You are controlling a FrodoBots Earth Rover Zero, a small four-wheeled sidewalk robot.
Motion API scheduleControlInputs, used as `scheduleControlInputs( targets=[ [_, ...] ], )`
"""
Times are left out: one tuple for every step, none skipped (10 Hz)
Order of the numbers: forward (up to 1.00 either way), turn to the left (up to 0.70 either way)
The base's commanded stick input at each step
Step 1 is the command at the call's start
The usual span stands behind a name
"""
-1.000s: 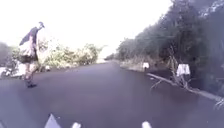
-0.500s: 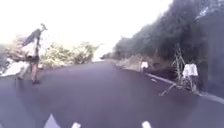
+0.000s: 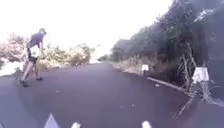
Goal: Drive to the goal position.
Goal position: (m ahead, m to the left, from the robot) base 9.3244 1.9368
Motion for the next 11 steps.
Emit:
scheduleControlInputs(
  targets=[
    [0.85,-0.27],
    [0.85,-0.19],
    [0.85,0.0],
    [0.85,0.0],
    [0.85,0.0],
    [0.85,-0.29],
    [0.85,-0.19],
    [0.85,-0.08],
    [0.85,0.0],
    [0.85,0.0],
    [0.85,0.0]
  ],
)
